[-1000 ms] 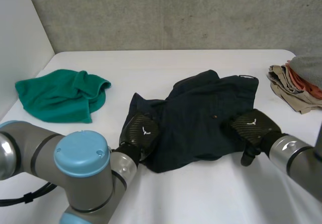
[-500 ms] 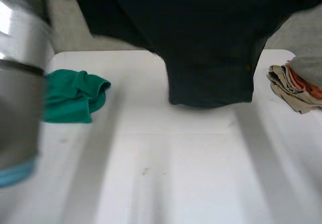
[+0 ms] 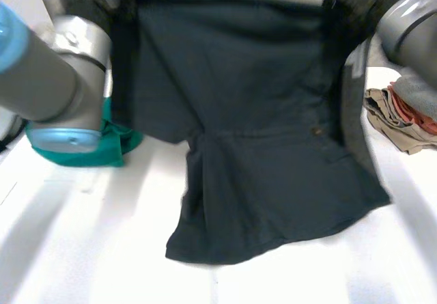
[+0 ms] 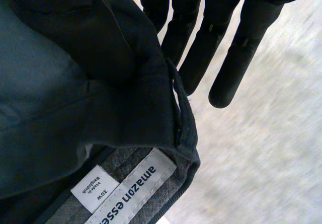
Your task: Fold the laundry.
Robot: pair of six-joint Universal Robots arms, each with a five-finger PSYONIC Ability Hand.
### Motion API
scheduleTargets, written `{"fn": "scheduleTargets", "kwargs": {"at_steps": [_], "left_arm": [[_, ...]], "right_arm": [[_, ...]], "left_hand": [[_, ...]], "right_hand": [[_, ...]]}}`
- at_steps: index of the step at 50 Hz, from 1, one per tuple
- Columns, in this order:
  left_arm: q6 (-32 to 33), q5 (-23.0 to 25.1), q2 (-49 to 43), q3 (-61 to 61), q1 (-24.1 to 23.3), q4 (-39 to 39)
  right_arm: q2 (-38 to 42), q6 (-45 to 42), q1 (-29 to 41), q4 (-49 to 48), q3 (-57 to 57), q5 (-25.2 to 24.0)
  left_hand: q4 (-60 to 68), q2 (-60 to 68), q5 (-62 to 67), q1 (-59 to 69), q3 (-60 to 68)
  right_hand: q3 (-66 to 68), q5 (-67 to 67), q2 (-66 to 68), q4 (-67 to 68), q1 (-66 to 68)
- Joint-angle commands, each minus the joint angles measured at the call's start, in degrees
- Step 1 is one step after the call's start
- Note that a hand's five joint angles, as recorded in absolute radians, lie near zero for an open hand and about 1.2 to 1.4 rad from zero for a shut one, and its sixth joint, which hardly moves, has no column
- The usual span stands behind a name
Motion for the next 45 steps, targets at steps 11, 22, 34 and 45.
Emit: {"fn": "scheduleTargets", "kwargs": {"at_steps": [11, 22, 34, 45], "left_arm": [[-1.8, 2.9, -29.9, 24.8, -0.3, 5.0], [-1.8, -0.8, -8.9, 1.3, -4.6, 4.0], [-2.4, -0.5, 13.7, -27.6, -12.0, -14.7], [-2.5, -0.4, 12.2, -42.7, -16.1, -17.5]], "right_arm": [[27.8, -4.2, 2.9, -22.8, -17.1, 14.0], [8.5, -8.1, 2.6, -8.1, -3.8, 7.7], [-8.8, -15.7, -3.8, 4.8, 27.7, -6.4], [-14.8, -28.7, -15.2, -4.3, 57.5, -22.2]], "left_hand": [[-55.3, -55.2, -52.8, -52.9, -54.9], [-56.2, -56.0, -53.6, -53.8, -55.8], [-37.7, -37.5, -35.2, -35.3, -37.3], [-29.5, -29.3, -26.9, -27.0, -29.0]], "right_hand": [[-58.1, -57.9, -57.6, -58.7, -54.2], [-58.1, -57.9, -57.6, -58.7, -54.2], [-52.9, -52.6, -52.3, -53.4, -49.0], [-37.4, -37.1, -36.8, -37.9, -33.5]]}}
